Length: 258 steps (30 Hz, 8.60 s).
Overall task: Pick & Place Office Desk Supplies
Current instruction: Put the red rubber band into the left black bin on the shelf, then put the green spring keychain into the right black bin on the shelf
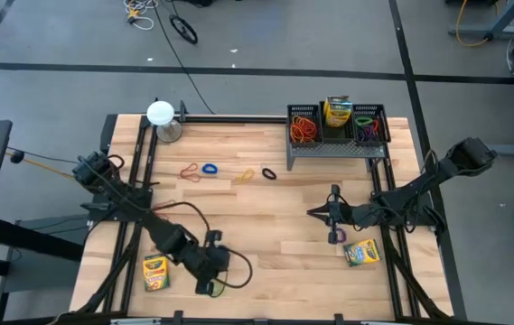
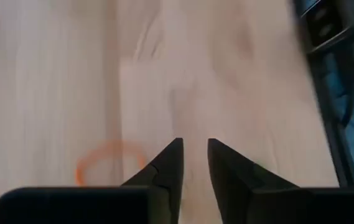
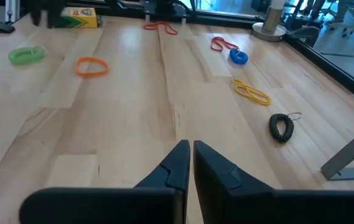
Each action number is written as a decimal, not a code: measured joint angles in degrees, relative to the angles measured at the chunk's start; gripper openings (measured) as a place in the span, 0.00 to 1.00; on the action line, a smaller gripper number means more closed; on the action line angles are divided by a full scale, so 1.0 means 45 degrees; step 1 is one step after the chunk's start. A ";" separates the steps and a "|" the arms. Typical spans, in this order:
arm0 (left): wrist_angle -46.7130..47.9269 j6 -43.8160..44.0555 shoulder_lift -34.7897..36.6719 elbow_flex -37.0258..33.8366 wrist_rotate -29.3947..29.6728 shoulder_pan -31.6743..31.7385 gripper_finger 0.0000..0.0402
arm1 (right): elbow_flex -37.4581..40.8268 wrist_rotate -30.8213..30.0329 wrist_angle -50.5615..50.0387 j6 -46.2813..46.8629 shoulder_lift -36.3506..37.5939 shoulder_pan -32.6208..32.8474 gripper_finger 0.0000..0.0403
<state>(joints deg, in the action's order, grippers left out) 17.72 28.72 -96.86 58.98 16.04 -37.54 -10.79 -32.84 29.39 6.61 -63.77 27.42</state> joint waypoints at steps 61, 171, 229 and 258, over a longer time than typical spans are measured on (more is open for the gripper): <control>0.6182 0.4846 0.6354 -0.7496 -0.0479 0.5105 0.02 | 0.0000 0.0000 0.0234 0.0011 -0.0005 -0.0004 0.08; -2.1897 -0.7063 0.1301 -1.0258 -0.0910 0.8174 0.36 | -1.0398 -0.2715 -0.7188 -0.1882 -0.1685 -0.9245 0.00; -2.1605 -0.7002 0.1296 -0.9879 -0.0900 0.8188 0.36 | -1.4708 0.5799 -1.5852 0.3363 -0.4824 -1.3372 0.59; -2.1494 -0.7002 0.1291 -0.9879 -0.0900 0.8188 0.36 | -1.4751 -0.3205 -1.4485 -0.5509 -0.4828 -0.9765 0.69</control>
<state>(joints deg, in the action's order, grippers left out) -79.00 -2.79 -91.05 14.52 11.99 -0.69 -77.17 -47.26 -35.80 -18.18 -85.49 -16.52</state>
